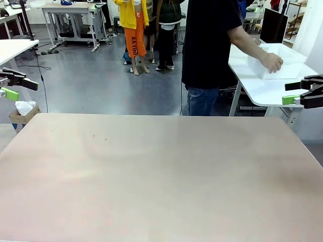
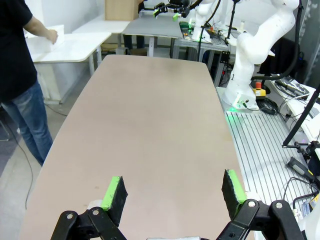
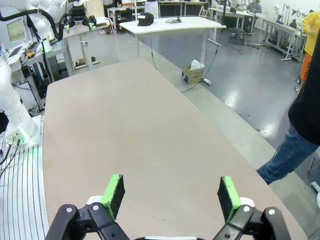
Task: Stack the cups and store them in the basket.
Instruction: Place the stack of Reusable plastic cups into the Pantry Basket.
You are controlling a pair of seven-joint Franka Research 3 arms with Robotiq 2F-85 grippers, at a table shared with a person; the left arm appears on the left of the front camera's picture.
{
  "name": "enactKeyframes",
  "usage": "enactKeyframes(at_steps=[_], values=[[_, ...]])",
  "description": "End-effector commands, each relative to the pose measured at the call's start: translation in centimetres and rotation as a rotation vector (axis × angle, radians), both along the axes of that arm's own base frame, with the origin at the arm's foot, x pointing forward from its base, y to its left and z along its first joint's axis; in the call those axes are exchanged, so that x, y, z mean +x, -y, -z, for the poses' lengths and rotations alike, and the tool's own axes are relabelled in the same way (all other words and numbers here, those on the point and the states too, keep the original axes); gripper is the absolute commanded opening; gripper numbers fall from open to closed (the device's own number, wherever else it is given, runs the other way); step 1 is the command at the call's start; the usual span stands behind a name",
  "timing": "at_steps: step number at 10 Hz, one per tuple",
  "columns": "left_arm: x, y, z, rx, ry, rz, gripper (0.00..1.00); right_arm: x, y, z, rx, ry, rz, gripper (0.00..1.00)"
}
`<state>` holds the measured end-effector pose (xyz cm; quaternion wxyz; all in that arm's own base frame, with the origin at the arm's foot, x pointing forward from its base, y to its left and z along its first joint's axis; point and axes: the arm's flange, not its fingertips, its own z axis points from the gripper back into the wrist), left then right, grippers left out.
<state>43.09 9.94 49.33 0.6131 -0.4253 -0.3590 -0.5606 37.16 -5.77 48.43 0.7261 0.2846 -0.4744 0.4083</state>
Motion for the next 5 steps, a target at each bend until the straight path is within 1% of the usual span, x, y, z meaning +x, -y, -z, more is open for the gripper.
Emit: enactKeyframes(at_steps=[1, 5], values=[[-0.22, 0.21, -0.18, -0.004, 0.003, -0.004, 1.00, 0.45, -0.10, 0.00, 0.019, 0.023, 0.001, 1.00], [-0.22, 0.21, -0.18, -0.004, 0.003, -0.004, 1.00, 0.45, -0.10, 0.00, 0.019, 0.023, 0.001, 1.00]])
